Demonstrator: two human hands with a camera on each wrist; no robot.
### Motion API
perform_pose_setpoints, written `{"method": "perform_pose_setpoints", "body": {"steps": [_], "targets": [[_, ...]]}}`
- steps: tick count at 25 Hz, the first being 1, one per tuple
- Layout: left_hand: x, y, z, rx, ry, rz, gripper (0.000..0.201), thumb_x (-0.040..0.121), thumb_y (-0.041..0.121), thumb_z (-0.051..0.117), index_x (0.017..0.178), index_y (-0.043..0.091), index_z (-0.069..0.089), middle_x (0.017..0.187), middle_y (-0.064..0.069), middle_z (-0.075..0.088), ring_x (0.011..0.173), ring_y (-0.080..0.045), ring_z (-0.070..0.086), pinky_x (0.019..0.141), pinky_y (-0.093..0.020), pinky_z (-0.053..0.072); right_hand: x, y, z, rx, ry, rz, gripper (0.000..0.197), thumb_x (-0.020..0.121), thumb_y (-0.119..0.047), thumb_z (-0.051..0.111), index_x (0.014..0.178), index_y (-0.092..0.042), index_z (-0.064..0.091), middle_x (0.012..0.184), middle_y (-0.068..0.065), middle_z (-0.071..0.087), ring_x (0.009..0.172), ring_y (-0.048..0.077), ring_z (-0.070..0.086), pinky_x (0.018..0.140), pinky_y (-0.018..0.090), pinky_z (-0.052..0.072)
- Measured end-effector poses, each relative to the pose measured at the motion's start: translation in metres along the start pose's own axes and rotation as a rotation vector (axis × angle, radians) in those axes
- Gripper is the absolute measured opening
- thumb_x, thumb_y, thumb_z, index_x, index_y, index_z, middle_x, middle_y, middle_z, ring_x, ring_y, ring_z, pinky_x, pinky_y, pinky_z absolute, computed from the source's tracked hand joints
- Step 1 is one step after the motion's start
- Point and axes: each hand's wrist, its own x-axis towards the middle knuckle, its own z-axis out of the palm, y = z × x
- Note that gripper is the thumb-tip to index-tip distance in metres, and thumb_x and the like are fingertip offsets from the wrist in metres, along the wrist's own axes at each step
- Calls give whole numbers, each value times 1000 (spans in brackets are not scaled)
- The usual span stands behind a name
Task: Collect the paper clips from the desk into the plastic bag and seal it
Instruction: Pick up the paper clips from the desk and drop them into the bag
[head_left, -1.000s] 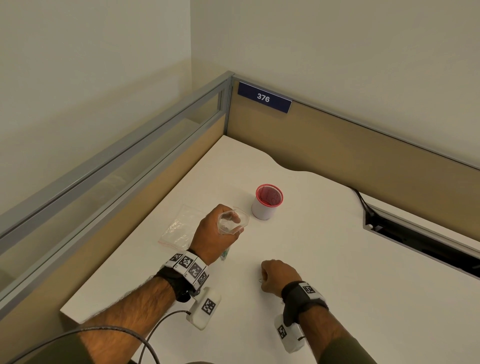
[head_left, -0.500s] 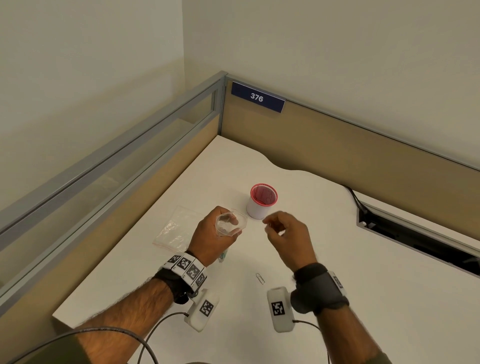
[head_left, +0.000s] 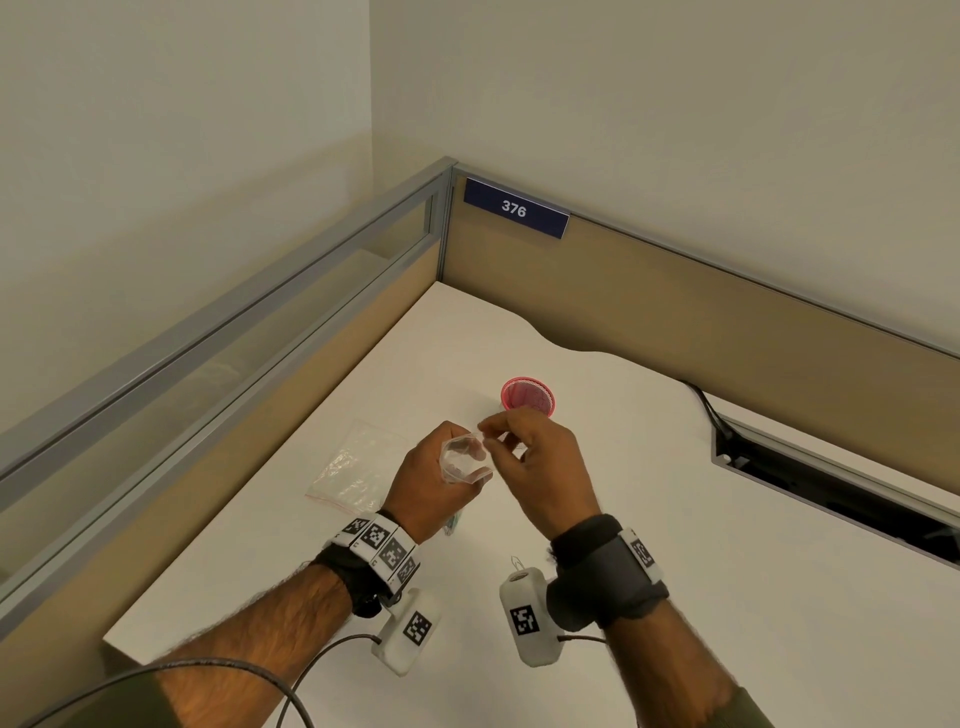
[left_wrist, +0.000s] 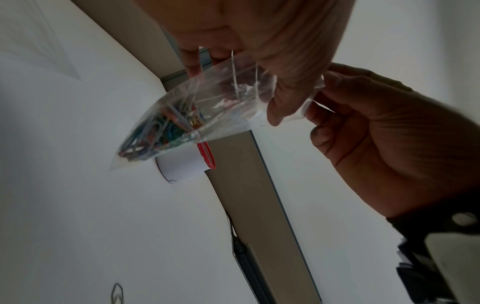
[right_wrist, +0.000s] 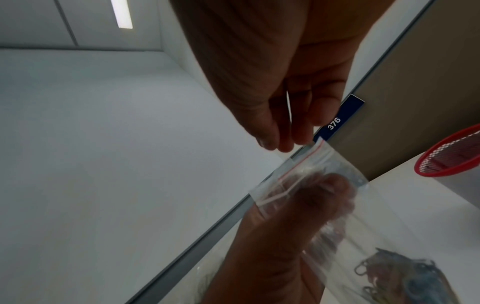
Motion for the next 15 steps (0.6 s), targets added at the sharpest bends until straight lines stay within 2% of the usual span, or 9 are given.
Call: {"method": "perform_pose_setpoints", "body": {"steps": [3,6,8,11,13,15], "targets": [[-1,-1,-2,-8,11,1,28,78,16,79,99,20,61,97,9,69,98,-7,65,85,-25,54,-1,10,-11,15,138,3,13,90,-12,62,97,-19,70,89,-13,62,78,-2,56,69,6,43],[-1,-2,-1,-17,18,1,28,77,13,79,98,18,61,98,7,70,99,-8,65,86,-20,52,-8,48,-8,-28,143,136,11,90,-13,61,97,-17,69,91,-8,63,77,2,56,71,11,43],[-1,-1,-2,-22,32,-3,29,77,10,80,97,16,60,98,5,70,99,-8,65,84,-13,50,-23,83,8,-173,-23,286,11,90,-17,60,98,-18,68,98,-2,65,82,11,58,73,18,42],[0,-3,-3,-14,39,0,28,77,9,80,97,15,60,97,5,71,99,-6,65,82,-9,47,-61,126,42,-416,-392,476,16,88,-26,60,102,-18,64,108,3,63,98,20,60,82,26,44],[0,-3,-4,-5,39,-8,28,77,9,80,96,16,60,98,5,70,99,-5,64,82,-8,46,-75,136,58,-416,-474,544,11,87,-28,59,93,-19,59,107,4,62,92,20,57,82,29,45],[-1,-5,-4,1,41,-13,28,78,9,80,96,16,60,98,5,71,99,-6,64,82,-6,45,-72,137,66,-408,-468,554,4,86,-23,56,84,-21,53,101,4,63,82,18,52,78,30,46]]}}
